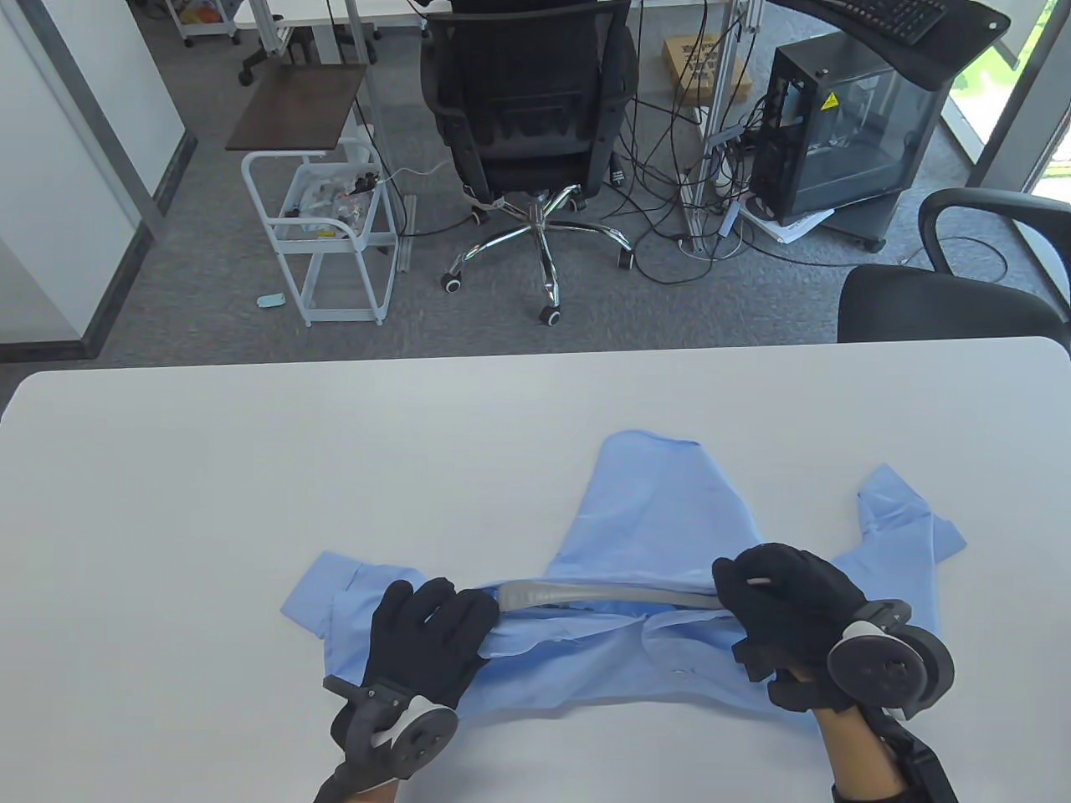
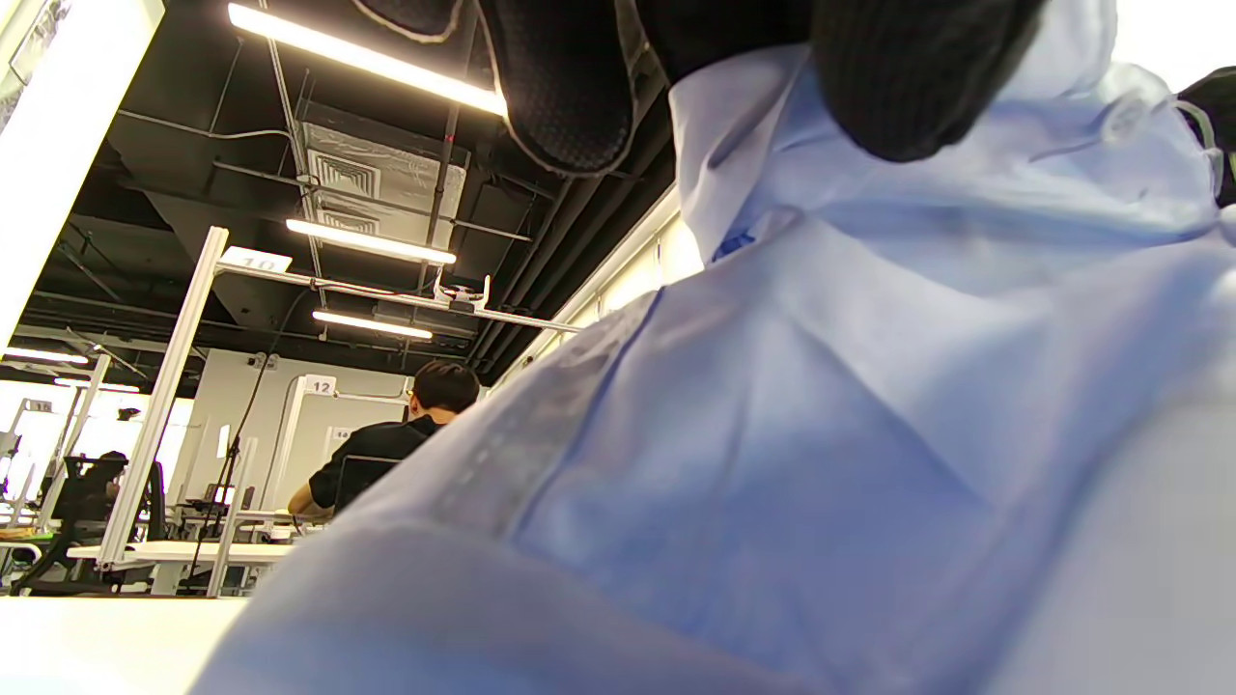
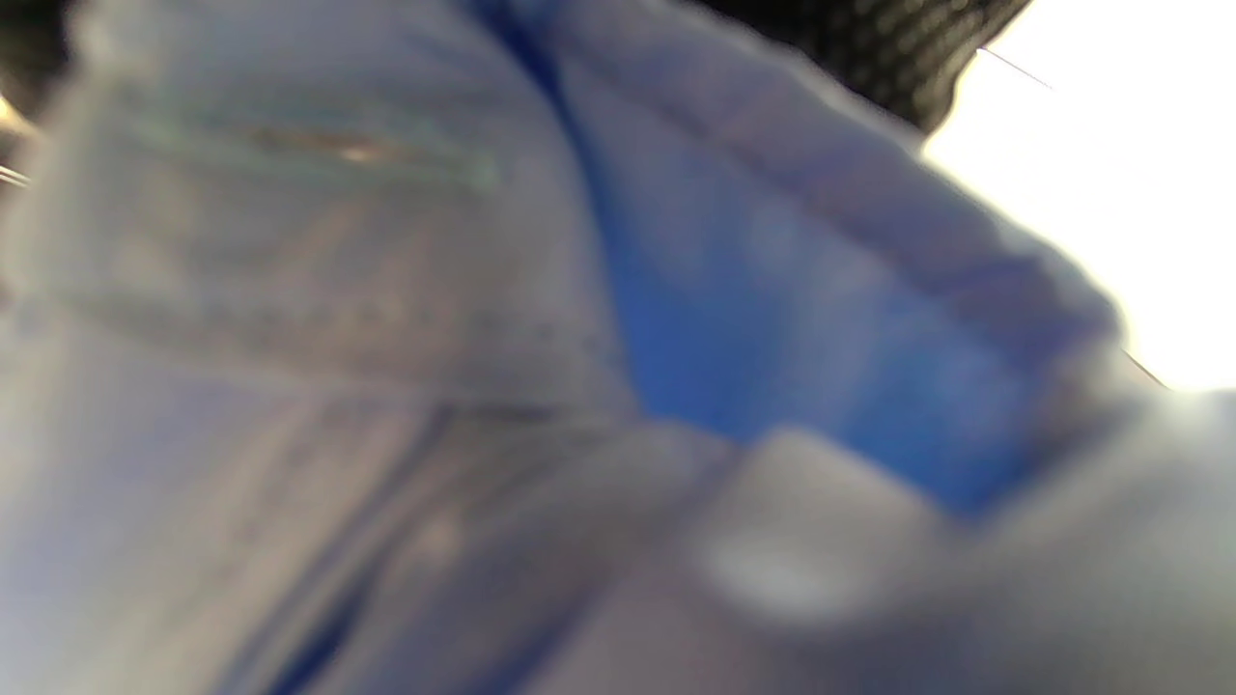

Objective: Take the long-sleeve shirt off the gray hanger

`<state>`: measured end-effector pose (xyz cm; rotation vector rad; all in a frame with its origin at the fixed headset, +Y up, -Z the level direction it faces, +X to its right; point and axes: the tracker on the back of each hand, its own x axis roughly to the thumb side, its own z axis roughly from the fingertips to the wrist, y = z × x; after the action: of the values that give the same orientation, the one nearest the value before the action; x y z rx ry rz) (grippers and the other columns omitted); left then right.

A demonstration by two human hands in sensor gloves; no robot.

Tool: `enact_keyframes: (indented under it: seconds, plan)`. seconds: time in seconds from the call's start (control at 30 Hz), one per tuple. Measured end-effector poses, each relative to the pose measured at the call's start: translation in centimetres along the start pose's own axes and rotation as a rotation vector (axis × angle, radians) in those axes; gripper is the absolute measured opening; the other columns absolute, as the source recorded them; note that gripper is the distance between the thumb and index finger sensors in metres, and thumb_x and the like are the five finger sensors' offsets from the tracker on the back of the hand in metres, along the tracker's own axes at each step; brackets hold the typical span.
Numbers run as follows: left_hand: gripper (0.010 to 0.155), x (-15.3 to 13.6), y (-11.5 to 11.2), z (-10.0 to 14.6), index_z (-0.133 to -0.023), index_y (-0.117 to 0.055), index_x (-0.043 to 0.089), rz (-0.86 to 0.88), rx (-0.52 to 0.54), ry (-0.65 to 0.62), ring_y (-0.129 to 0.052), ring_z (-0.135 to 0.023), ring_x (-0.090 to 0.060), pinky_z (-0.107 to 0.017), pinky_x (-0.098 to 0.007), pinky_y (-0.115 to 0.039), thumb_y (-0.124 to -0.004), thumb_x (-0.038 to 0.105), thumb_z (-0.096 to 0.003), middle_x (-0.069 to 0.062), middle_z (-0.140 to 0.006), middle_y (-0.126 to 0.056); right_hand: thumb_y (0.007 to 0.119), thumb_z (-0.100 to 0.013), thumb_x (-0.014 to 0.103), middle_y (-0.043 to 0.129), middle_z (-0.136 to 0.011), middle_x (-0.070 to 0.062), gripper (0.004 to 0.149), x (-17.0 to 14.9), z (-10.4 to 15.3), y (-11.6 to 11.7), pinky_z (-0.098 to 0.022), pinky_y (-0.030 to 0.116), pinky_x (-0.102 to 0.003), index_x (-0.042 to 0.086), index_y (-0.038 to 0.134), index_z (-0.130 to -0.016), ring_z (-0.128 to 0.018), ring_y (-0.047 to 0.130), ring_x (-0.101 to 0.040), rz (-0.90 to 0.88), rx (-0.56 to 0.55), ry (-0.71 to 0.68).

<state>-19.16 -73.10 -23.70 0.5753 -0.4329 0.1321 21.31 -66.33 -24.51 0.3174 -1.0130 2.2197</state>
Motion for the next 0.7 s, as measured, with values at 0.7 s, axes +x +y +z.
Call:
enact_keyframes:
  seconds: [0.7]
  plan:
    - [0.052, 0.7, -1.9, -0.2, -0.098, -0.069, 0.049, 0.011, -0.208, -0.027, -0.073, -0.107, -0.022, -0.084, -0.056, -0.044, -0.074, 0.058, -0.0470, 0.024, -0.103, -0.078, 0.096, -0.044, 0.054, 0.084, -0.025, 0.014, 0.033, 0.0, -0.1, -0.3, -0.025, 0.094, -0.024, 0.023, 0.091, -0.055, -0.005, 0.081, 0.005, -0.031, 0.004, 0.006]
